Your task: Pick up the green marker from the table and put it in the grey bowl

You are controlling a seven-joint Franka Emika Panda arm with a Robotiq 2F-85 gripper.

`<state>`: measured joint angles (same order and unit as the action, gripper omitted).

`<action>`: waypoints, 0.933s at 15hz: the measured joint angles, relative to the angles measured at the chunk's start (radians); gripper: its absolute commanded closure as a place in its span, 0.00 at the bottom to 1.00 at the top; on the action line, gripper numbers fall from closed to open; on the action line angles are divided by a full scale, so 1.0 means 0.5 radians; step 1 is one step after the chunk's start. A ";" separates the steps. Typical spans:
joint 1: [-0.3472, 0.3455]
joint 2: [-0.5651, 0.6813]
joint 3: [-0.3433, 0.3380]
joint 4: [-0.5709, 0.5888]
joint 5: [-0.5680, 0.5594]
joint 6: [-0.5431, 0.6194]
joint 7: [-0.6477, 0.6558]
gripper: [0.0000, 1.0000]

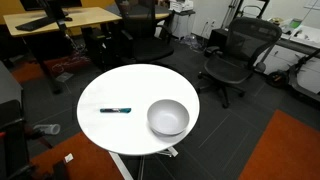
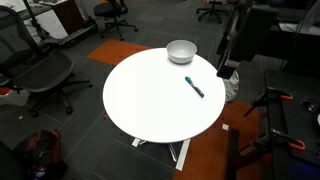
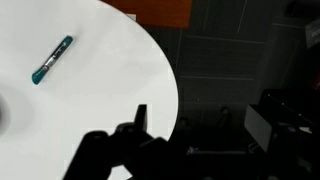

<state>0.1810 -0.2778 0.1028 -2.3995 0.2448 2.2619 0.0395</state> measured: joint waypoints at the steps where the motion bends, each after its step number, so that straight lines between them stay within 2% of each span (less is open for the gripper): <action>1: 0.000 0.000 0.000 0.000 0.000 0.000 0.000 0.00; 9: -0.009 0.004 0.000 0.000 -0.012 0.000 0.015 0.00; 14: -0.153 0.071 0.000 -0.029 -0.262 0.145 0.333 0.00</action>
<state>0.1043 -0.2425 0.1028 -2.4143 0.1136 2.3343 0.2060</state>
